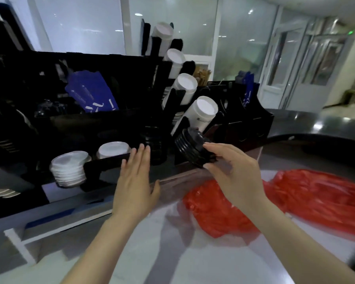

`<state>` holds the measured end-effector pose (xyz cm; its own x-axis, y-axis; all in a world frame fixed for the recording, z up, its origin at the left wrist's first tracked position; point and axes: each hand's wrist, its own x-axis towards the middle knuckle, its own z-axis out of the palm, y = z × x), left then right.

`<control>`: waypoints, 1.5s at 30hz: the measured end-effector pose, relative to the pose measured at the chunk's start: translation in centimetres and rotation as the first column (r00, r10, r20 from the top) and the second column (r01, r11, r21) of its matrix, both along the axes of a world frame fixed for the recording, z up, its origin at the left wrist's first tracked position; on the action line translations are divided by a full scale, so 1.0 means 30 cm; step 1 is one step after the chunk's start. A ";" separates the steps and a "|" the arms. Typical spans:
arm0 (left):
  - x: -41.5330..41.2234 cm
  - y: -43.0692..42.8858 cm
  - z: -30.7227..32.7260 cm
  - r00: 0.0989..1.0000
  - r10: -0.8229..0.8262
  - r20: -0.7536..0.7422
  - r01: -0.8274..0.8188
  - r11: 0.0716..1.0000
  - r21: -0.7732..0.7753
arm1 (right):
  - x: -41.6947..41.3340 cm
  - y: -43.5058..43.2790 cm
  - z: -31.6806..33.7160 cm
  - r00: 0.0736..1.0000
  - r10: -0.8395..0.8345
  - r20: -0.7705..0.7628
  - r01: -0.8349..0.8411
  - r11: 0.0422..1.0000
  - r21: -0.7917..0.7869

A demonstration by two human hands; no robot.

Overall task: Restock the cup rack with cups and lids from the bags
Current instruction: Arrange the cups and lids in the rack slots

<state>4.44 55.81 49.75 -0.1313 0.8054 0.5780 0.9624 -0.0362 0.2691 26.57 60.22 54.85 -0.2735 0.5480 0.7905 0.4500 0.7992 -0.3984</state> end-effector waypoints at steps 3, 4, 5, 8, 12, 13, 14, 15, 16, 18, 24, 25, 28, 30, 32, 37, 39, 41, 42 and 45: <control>0.084 0.066 0.006 0.999 0.020 -0.048 -0.021 1.000 -0.011 | 0.148 0.036 -0.018 1.000 -0.021 0.017 0.020 1.000 0.017; 0.108 0.088 0.010 0.998 0.034 -0.044 -0.034 0.999 -0.005 | 0.195 0.061 -0.025 1.000 -0.024 0.014 0.023 1.000 0.009; 0.133 0.109 0.014 0.998 0.050 -0.034 -0.049 0.999 0.010 | 0.240 0.091 -0.035 1.000 -0.020 0.000 0.020 1.000 -0.006; 0.231 0.151 0.003 0.997 0.076 -0.011 -0.074 0.989 0.125 | 0.359 0.210 -0.078 1.000 0.009 -0.027 -0.009 1.000 -0.011; 0.421 0.222 -0.033 0.994 0.028 -0.104 -0.005 0.977 0.211 | 0.474 0.403 -0.107 0.996 0.072 -0.047 -0.073 0.997 -0.014; 0.462 0.248 -0.040 0.991 0.024 -0.132 0.003 0.980 0.198 | 0.492 0.450 -0.099 0.996 0.080 -0.047 -0.081 0.997 -0.021; 0.496 0.275 -0.042 0.988 0.026 -0.150 0.001 0.984 0.180 | 0.506 0.496 -0.087 0.995 0.082 -0.047 -0.084 0.996 -0.025; 0.525 0.303 -0.040 0.987 0.035 -0.156 -0.009 0.987 0.163 | 0.518 0.539 -0.071 0.995 0.085 -0.048 -0.087 0.996 -0.027; 0.547 0.327 -0.034 0.987 0.047 -0.154 -0.024 0.988 0.151 | 0.528 0.578 -0.057 0.995 0.090 -0.049 -0.091 0.995 -0.027; 0.581 0.375 -0.021 0.984 0.070 -0.161 -0.048 0.990 0.136 | 0.548 0.642 -0.041 0.994 0.093 -0.057 -0.094 0.995 -0.022; 0.666 0.521 0.004 0.972 0.088 -0.216 -0.070 0.993 0.093 | 0.661 0.815 -0.021 0.989 0.052 -0.140 -0.057 0.998 -0.027; 0.674 0.545 0.006 0.969 0.090 -0.232 -0.072 0.994 0.086 | 0.682 0.844 -0.012 0.987 0.039 -0.156 -0.045 0.998 -0.032; 0.684 0.619 0.031 0.951 0.124 -0.282 -0.108 0.991 0.074 | 0.718 0.934 0.025 0.986 -0.006 -0.166 -0.002 0.999 -0.045; 0.681 0.674 0.058 0.944 0.154 -0.292 -0.134 0.987 0.089 | 0.723 0.993 0.054 0.991 -0.038 -0.125 0.033 0.999 -0.040; 0.683 0.731 0.086 0.938 0.167 -0.303 -0.140 0.984 0.107 | 0.720 1.045 0.073 0.996 -0.061 -0.069 0.061 0.998 -0.011; 0.724 0.897 0.123 0.927 0.155 -0.341 -0.148 0.988 0.046 | 0.704 1.167 0.075 0.993 -0.103 0.053 0.102 0.994 0.026; 0.731 0.942 0.100 0.922 0.168 -0.349 -0.184 0.983 -0.011 | 0.686 1.200 0.065 0.985 -0.122 0.118 0.121 0.992 0.020; 0.731 0.961 0.077 0.928 0.189 -0.321 -0.200 0.980 -0.004 | 0.667 1.219 0.054 0.980 -0.122 0.156 0.120 0.993 0.019; 0.735 0.963 0.075 0.936 0.193 -0.296 -0.199 0.980 0.010 | 0.658 1.224 0.051 0.979 -0.119 0.168 0.117 0.993 0.021; 0.747 0.962 0.081 0.948 0.195 -0.250 -0.194 0.981 0.029 | 0.637 1.234 0.042 0.958 -0.124 0.259 0.122 0.992 0.024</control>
